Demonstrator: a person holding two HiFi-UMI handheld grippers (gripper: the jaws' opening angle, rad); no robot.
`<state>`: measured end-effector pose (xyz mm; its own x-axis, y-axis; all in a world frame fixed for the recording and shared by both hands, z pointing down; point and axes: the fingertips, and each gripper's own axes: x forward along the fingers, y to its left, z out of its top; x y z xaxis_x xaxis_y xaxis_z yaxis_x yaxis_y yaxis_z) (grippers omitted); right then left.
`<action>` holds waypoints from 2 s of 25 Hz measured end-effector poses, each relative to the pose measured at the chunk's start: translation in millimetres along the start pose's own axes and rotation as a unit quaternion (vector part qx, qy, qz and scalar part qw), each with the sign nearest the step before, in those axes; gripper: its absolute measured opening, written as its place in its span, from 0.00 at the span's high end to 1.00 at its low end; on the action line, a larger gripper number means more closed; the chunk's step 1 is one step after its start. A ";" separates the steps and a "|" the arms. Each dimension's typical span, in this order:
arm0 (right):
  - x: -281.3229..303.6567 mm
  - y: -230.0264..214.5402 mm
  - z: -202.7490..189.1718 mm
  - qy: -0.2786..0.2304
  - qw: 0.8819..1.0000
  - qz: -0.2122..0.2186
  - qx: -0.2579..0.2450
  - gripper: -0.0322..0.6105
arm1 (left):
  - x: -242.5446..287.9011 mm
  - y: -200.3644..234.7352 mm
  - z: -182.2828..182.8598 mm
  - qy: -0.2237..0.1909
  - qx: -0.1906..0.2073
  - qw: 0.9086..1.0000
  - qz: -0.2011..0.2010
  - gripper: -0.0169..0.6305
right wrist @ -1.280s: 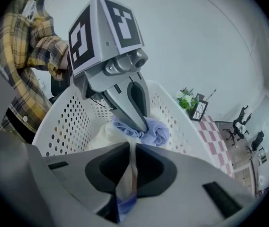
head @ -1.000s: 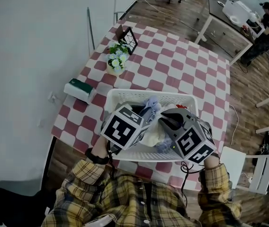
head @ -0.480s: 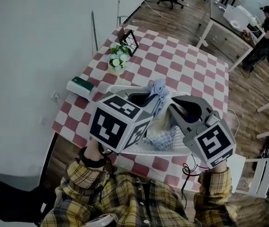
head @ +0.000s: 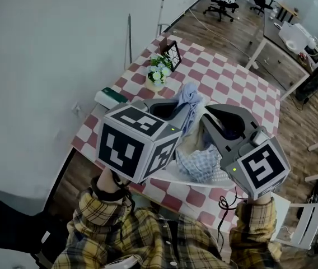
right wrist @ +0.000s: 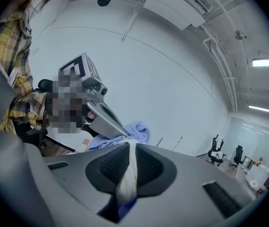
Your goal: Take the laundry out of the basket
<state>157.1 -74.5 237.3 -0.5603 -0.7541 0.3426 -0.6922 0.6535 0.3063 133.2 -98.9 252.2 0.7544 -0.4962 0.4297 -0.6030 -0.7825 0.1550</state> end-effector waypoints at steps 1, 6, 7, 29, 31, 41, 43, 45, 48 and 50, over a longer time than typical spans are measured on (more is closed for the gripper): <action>5.9 3.2 7.6 -0.004 1.000 0.001 -0.002 0.87 | -7.0 6.9 1.6 -0.004 -0.002 1.000 0.004 0.90; 38.7 17.3 57.8 -0.034 0.999 0.005 -0.005 0.87 | -49.6 47.1 18.8 -0.035 -0.013 0.999 0.014 0.90; 45.1 19.6 69.5 -0.040 0.999 0.006 -0.007 0.87 | -59.2 55.6 24.2 -0.041 -0.014 0.999 0.016 0.91; 217.9 124.3 209.4 -0.101 0.993 0.049 -0.024 0.87 | -216.3 246.2 19.4 -0.065 -0.026 0.992 0.105 0.91; 237.9 139.5 206.7 -0.101 0.993 0.067 -0.012 0.87 | -224.1 263.9 2.3 -0.057 -0.038 0.990 0.120 0.91; 295.3 188.8 128.7 -0.057 0.988 0.115 0.087 0.87 | -208.8 296.9 -96.1 -0.026 -0.030 0.986 0.160 0.91; 299.0 190.6 102.0 -0.036 0.987 0.113 0.106 0.87 | -192.1 295.5 -116.2 -0.015 -0.036 0.987 0.154 0.91; 301.9 192.9 73.5 -0.011 0.986 0.107 0.125 0.87 | -174.2 293.0 -137.1 -0.002 -0.036 0.988 0.148 0.91; 309.4 201.2 33.1 0.023 0.983 0.098 0.156 0.87 | -152.4 291.4 -168.8 0.019 -0.027 0.989 0.144 0.91; 315.0 208.2 8.3 0.043 0.978 0.090 0.181 0.87 | -140.5 292.2 -189.7 0.028 -0.028 0.989 0.141 0.91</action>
<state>-167.3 -176.5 401.6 -0.6581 -0.6102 0.4410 -0.7103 0.6975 -0.0948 -198.1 -186.5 405.9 0.5388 -0.6695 0.5113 -0.8028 -0.5921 0.0706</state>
